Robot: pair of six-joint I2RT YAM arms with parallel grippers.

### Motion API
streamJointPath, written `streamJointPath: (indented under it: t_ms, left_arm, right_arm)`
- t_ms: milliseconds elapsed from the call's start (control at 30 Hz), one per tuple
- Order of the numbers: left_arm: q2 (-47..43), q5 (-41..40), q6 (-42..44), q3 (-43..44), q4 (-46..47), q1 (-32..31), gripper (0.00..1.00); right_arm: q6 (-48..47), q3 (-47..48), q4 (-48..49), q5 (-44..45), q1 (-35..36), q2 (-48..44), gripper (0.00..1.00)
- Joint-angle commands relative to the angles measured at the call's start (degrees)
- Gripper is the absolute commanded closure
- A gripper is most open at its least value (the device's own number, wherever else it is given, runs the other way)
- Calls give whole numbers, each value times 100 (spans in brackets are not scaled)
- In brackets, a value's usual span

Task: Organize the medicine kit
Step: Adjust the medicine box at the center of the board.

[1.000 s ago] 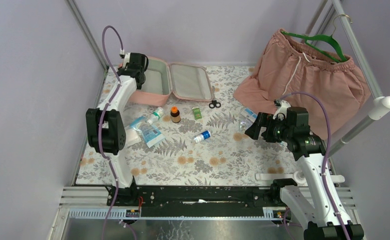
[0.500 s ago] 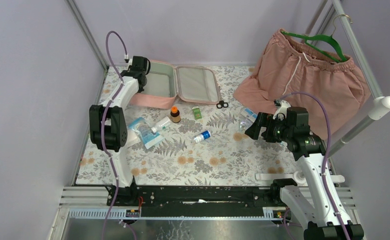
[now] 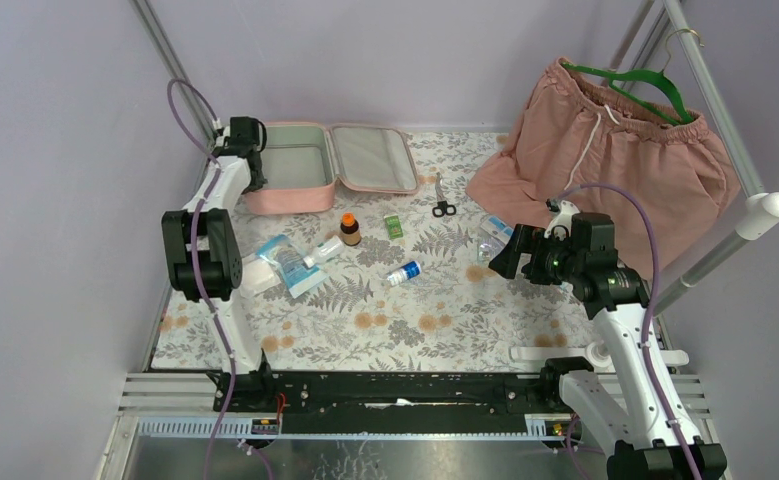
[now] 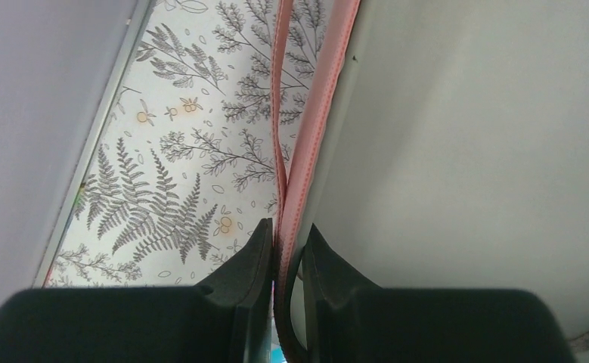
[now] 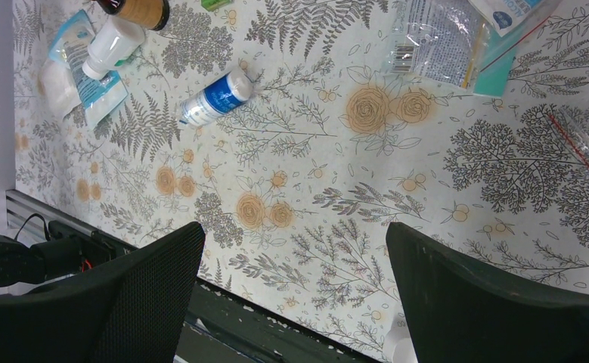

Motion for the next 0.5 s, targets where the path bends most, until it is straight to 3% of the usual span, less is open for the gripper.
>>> streamJointPath:
  t_ms: [0, 467]
  left_arm:
    - [5, 760, -177, -33, 820, -12, 87]
    - [-417, 1276, -841, -1190, 1075, -63, 82]
  right_arm:
    - [-33, 43, 88, 101, 21, 29, 0]
    - [-42, 72, 60, 100, 25, 92, 0]
